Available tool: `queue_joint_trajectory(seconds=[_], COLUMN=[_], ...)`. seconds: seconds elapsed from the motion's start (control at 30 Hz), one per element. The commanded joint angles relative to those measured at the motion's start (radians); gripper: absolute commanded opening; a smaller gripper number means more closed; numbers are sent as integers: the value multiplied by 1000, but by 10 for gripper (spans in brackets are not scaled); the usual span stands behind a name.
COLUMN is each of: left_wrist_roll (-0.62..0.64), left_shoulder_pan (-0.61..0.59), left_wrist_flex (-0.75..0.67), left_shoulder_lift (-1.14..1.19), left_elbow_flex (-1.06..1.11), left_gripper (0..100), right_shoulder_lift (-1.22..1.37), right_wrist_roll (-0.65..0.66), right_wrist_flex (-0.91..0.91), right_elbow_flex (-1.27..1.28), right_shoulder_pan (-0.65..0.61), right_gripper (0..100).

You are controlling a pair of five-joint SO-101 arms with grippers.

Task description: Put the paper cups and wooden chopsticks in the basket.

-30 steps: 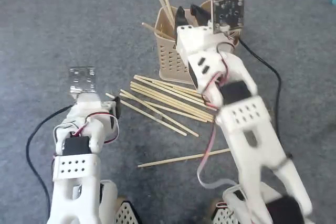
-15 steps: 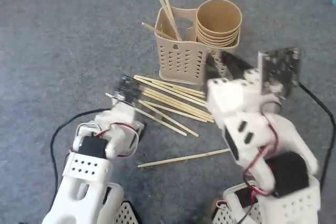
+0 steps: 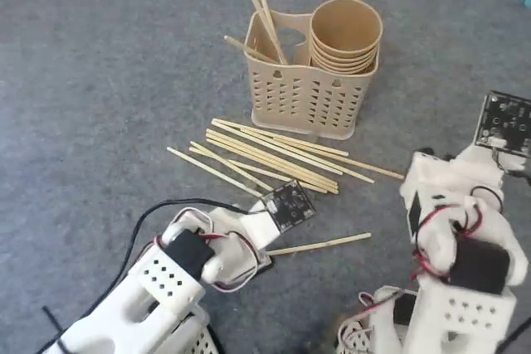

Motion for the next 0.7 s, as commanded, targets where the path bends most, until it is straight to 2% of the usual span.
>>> queue_joint_trajectory(seconds=[0.0,0.17,0.27,0.67], left_wrist_roll=[-38,-44,-44,-40], left_shoulder_pan=[15,20,63,112], left_wrist_flex=[-78,-147,-176,-250], left_shoulder_lift=[-15,86,157,341], left_elbow_flex=[16,42,27,-30], left_gripper=[195,195,195,191], right_shoulder_lift=[-15,-15,-15,-15], right_wrist_roll=[29,29,23,21], right_wrist_flex=[-71,-142,-156,-220], right_elbow_flex=[77,158,187,308], right_shoulder_pan=[105,208,251,286], right_gripper=[108,108,108,108])
